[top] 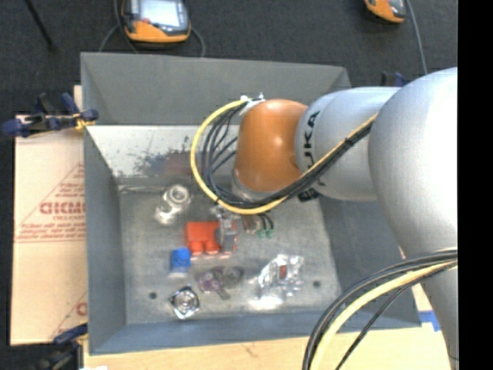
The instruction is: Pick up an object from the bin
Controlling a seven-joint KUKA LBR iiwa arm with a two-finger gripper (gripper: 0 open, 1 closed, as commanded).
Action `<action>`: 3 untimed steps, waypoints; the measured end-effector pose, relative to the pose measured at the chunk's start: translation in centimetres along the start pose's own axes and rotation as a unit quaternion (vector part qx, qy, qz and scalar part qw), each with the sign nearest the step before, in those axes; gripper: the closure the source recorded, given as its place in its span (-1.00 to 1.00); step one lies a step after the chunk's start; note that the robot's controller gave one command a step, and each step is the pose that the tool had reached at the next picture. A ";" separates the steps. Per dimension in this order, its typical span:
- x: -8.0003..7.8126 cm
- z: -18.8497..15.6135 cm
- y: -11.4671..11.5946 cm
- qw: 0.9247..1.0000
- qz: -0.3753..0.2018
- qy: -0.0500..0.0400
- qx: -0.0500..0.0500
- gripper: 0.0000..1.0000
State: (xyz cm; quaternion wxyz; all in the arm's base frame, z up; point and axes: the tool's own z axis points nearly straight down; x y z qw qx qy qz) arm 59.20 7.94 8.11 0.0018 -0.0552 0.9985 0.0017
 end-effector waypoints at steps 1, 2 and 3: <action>0.1 0.2 -0.1 1.000 0.000 0.000 0.001 -1.00; 0.1 0.2 -0.1 1.000 0.002 0.000 0.001 1.00; 2.9 -14.1 -2.6 1.000 0.026 -0.004 0.002 1.00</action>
Offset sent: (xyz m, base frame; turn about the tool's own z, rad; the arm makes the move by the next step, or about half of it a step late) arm 0.0000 0.0000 0.0000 0.0000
